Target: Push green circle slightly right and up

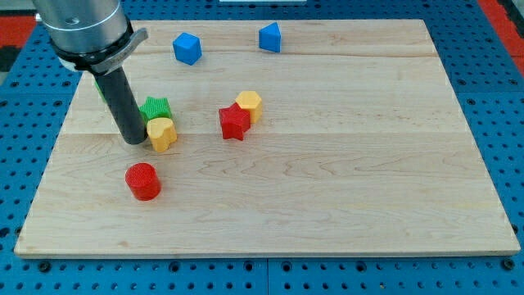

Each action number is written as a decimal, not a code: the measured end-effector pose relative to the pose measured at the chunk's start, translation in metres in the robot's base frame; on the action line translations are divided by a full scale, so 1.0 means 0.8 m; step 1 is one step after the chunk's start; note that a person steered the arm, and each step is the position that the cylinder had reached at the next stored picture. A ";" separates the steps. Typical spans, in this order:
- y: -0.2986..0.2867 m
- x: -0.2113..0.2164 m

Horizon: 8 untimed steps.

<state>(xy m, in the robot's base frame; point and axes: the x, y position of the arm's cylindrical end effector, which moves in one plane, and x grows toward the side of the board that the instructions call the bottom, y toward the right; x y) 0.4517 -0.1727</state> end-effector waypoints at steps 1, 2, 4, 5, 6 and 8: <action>0.027 0.000; 0.059 0.000; 0.055 0.000; 0.030 0.000; -0.029 0.000; -0.115 -0.042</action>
<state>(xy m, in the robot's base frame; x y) 0.4182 -0.2648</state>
